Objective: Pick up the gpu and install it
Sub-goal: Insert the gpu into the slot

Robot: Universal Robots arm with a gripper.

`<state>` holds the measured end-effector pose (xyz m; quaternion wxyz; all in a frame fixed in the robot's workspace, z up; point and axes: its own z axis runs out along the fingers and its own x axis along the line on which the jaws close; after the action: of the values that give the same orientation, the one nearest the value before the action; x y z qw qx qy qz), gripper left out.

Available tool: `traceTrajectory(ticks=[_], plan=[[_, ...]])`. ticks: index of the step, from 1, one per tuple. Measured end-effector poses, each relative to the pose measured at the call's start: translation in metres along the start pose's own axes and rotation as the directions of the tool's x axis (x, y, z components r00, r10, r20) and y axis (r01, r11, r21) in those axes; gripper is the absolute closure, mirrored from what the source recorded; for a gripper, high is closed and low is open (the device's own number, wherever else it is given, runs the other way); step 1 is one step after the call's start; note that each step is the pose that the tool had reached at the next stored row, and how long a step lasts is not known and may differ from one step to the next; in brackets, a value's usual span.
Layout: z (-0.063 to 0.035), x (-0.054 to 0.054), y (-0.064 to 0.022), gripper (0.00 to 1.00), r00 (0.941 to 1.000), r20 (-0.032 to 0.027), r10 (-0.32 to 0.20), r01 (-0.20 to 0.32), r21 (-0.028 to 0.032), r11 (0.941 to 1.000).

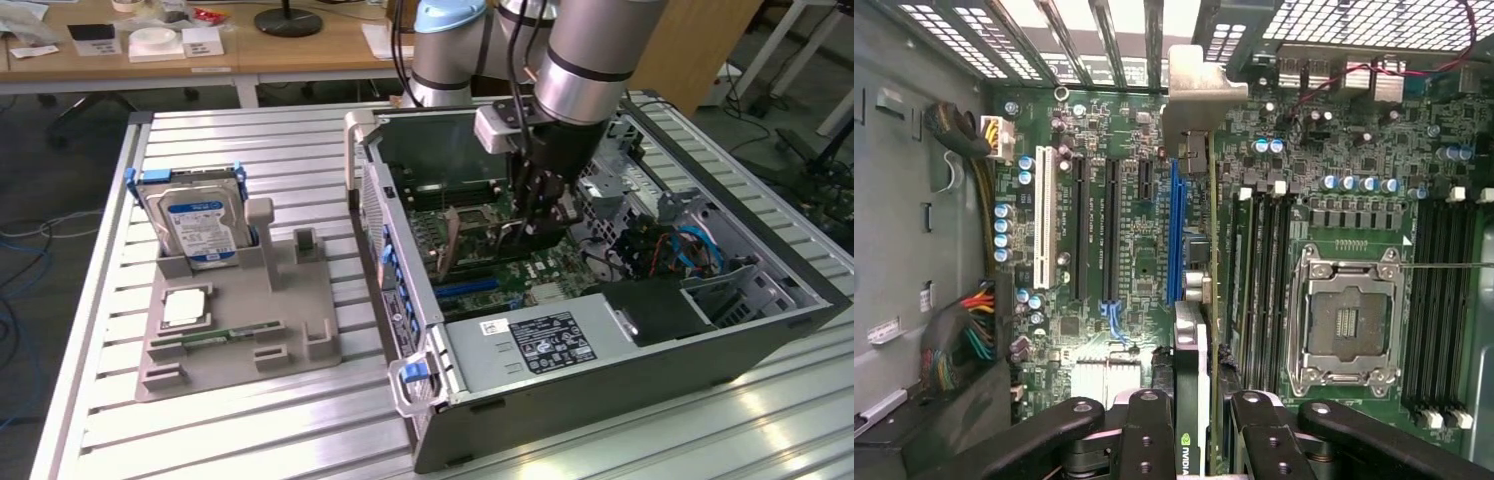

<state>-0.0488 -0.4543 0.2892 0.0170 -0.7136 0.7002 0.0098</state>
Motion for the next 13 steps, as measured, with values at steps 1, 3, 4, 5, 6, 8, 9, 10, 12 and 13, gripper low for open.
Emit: traceTrajectory(ticks=[1, 3, 4, 5, 6, 8, 9, 10, 12, 13], plan=[[0.0008, 0.000, 0.0005, 0.73, 1.0000, 0.0003, 0.000, 0.000, 0.0009, 1.0000], [0.0019, 0.000, 0.0018, 0.73, 1.0000, 0.0000, -0.001, 0.001, 0.0021, 1.0000], [0.0020, 0.000, 0.0020, 0.73, 1.0000, -0.0001, -0.001, 0.001, 0.0022, 1.0000], [0.0020, 0.000, 0.0020, 0.73, 1.0000, -0.0002, -0.001, 0.001, 0.0022, 1.0000], [0.0021, 0.000, 0.0020, 0.73, 1.0000, -0.0001, -0.001, 0.001, 0.0023, 1.0000], [0.0023, 0.000, 0.0033, 0.73, 1.0000, 0.0001, -0.001, 0.001, 0.0025, 1.0000], [0.0024, 0.000, 0.0045, 0.73, 1.0000, 0.0003, -0.001, 0.001, 0.0027, 1.0000], [0.0025, 0.000, 0.0060, 0.73, 1.0000, 0.0003, -0.001, 0.001, 0.0028, 1.0000], [0.0028, 0.000, 0.0092, 0.73, 1.0000, 0.0001, -0.001, 0.001, 0.0034, 1.0000], [0.0031, 0.000, 0.0107, 0.73, 1.0000, 0.0000, -0.001, 0.001, 0.0037, 1.0000]])
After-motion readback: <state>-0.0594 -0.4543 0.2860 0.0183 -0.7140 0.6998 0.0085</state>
